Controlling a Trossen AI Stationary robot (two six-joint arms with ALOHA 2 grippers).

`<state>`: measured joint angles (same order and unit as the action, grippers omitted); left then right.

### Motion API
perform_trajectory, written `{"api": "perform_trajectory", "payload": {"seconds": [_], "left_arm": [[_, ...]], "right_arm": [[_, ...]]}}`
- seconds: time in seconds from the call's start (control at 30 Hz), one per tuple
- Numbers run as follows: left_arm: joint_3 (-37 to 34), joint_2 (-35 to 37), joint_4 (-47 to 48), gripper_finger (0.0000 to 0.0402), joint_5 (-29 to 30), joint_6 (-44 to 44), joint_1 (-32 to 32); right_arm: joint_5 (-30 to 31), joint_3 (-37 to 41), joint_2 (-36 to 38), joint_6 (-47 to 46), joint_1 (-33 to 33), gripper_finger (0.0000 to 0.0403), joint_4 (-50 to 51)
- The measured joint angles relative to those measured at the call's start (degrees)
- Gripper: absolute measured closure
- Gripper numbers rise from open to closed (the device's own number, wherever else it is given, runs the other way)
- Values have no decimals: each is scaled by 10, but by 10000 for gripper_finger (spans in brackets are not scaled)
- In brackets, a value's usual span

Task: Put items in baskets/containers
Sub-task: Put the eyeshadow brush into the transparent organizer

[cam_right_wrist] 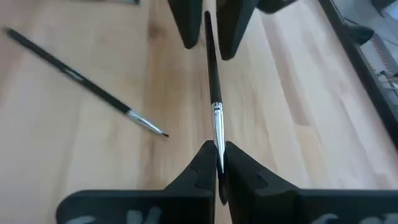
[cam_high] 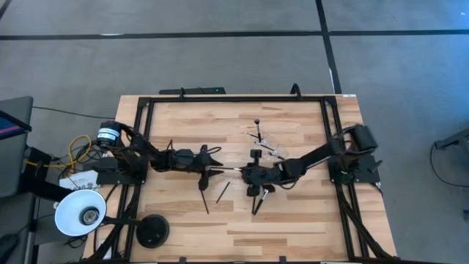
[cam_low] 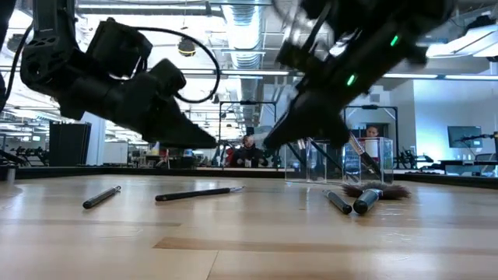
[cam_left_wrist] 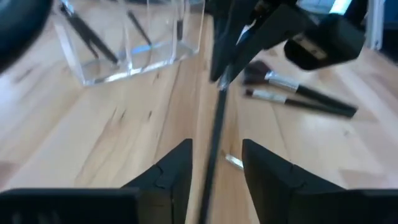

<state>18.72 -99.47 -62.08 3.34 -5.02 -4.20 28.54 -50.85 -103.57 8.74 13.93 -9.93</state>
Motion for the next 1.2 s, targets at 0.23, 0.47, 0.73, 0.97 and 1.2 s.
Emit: {"api": "perform_trajectory", "payload": {"seconds": [0.23,0.47,0.73,0.97,1.2], "left_arm": [[-11,25,1,268,0,-1,0],[-11,25,1,268,0,-5,0],[-11,25,3,270,0,-4,0],[-11,25,3,274,0,-4,0],[-11,25,3,276,0,-4,0]], "right_arm": [[40,-1,149,-43,44,399,235],[83,-83,218,-38,63,400,551],[154,-209,218,45,49,400,822],[126,-219,218,111,21,400,914],[111,-219,217,112,-13,400,899]]}}
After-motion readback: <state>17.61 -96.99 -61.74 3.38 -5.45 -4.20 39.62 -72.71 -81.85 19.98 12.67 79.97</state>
